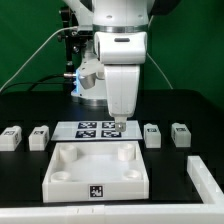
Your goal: Assemble one leg
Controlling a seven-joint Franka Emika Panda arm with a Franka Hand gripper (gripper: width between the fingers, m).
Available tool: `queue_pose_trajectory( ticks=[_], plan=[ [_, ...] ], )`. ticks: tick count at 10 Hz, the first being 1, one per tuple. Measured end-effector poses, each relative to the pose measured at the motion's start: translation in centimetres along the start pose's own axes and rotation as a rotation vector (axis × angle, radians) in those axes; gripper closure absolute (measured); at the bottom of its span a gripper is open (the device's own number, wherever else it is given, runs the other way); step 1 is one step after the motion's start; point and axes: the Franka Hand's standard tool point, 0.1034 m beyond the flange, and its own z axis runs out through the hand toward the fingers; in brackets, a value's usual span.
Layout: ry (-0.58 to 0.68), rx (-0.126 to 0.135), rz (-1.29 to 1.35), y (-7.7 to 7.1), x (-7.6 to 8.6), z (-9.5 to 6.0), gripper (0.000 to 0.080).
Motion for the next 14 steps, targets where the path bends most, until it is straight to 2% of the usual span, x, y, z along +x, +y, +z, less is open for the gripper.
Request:
queue_pose_trajectory(
  ticks=[3,5,6,7,9,12,14],
  plan=[
    [0.002,-0.001,-0.001,-0.4,-0.2,0.5,0.0150],
    [0.014,0.005,-0.016,-3.9,-1.8,3.6,0.0150],
    [0.023,0.008,-0.014,-4.4,-2.5,5.2,0.0150],
    [0.030,0.020,0.000,-4.5,-3.1,6.7,0.0150],
    [0.037,0.043,0.013,-4.4,-3.4,8.2,0.0150],
    [0.038,0.047,0.021,-4.5,-3.6,8.5,0.0162],
    [0.038,0.048,0.021,-4.5,-3.7,8.5,0.0529]
  ],
)
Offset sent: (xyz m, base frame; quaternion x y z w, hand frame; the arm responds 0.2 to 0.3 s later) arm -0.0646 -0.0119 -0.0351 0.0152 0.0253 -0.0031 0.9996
